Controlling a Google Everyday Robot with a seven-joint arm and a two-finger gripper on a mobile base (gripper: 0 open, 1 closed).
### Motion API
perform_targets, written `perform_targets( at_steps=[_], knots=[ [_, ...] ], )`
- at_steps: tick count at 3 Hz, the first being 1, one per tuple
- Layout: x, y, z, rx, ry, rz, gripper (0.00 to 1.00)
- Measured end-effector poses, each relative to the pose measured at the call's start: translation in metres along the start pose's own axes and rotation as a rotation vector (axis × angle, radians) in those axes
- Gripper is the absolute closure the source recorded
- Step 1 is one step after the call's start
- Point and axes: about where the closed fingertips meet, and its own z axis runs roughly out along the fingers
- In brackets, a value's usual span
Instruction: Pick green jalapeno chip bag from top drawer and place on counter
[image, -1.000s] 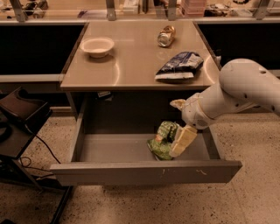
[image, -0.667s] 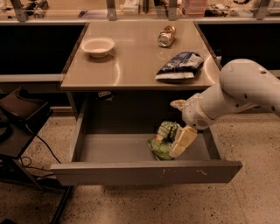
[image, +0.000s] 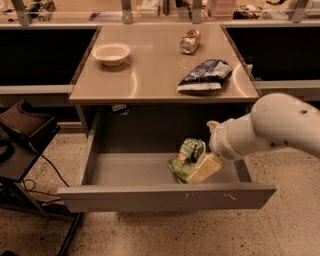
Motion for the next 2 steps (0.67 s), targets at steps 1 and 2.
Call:
perform_targets(
  at_steps=[1,2],
  knots=[
    [0.011,0.008,0.014,0.022,0.002,0.085,0.00],
    [0.013,-0.004,0.018,0.035,0.000,0.130,0.00]
  ],
)
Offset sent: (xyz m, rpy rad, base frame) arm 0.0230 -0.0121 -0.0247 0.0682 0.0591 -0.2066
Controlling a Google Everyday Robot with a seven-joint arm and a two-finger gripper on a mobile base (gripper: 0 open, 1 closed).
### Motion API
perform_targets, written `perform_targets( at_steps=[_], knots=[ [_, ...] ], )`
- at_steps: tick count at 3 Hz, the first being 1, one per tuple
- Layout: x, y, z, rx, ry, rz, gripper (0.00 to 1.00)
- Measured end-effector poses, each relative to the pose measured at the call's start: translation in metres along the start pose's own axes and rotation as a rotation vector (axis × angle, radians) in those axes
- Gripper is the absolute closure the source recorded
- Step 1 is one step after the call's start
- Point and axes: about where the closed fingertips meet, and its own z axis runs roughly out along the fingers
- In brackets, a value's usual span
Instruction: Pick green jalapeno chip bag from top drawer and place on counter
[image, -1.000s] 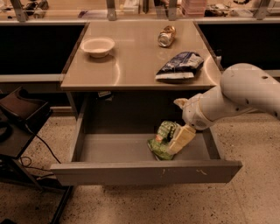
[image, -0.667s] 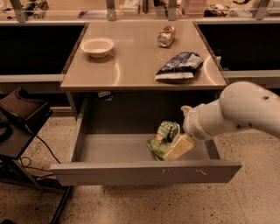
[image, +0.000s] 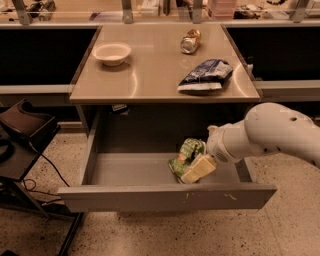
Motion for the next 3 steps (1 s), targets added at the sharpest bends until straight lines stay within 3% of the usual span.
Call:
perform_targets(
  at_steps=[1,3],
  knots=[
    [0.0047,-0.0451,-0.0108,0.032,-0.048,0.219,0.00],
    [-0.0015,-0.0521,-0.0169,0.046,-0.061,0.237,0.00]
  ],
)
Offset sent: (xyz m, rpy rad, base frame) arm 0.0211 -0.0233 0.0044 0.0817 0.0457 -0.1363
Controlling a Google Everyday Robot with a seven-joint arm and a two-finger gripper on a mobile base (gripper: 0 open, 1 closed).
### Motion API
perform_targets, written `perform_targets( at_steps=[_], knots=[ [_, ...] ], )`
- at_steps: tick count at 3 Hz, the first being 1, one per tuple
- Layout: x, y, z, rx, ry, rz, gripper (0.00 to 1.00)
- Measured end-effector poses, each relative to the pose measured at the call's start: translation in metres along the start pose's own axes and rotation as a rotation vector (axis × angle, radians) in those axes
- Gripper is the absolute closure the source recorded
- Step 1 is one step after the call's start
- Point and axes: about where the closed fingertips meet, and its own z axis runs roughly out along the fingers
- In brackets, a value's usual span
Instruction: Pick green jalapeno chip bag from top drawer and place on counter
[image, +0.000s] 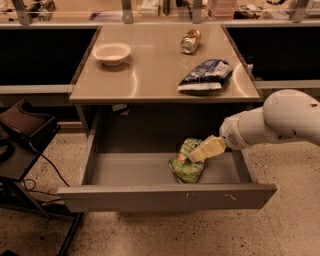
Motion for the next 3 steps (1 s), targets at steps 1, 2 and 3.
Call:
perform_targets(
  at_steps=[1,2,3],
  knots=[
    [0.001,-0.002,0.012,-0.001,-0.003,0.015,0.00],
    [-0.006,-0.020,0.061,-0.015,-0.050,0.087,0.00],
    [-0.001,-0.022,0.073,-0.025,-0.050,0.101,0.00]
  ],
)
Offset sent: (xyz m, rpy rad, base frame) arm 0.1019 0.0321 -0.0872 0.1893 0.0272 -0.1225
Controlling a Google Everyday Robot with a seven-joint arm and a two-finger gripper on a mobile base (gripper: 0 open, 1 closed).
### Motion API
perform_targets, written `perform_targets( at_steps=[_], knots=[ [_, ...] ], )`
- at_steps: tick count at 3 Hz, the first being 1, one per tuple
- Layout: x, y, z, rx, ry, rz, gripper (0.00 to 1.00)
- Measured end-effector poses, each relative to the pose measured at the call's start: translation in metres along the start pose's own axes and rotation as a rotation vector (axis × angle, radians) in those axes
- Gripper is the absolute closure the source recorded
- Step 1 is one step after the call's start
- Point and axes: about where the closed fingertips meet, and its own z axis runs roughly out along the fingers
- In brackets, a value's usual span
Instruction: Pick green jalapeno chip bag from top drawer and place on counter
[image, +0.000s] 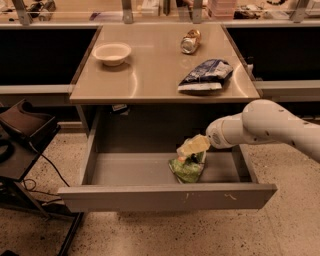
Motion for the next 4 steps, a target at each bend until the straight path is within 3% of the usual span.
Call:
perform_targets(
  at_steps=[1,2,3,4],
  knots=[
    [0.007,-0.001,0.008,-0.011,0.005,0.011,0.00],
    [0.030,-0.001,0.024,-0.032,0.029,0.048,0.00],
    [0.049,0.009,0.039,-0.064,0.067,0.044,0.00],
    [0.049,0.009,0.039,-0.064,0.067,0.044,0.00]
  ],
)
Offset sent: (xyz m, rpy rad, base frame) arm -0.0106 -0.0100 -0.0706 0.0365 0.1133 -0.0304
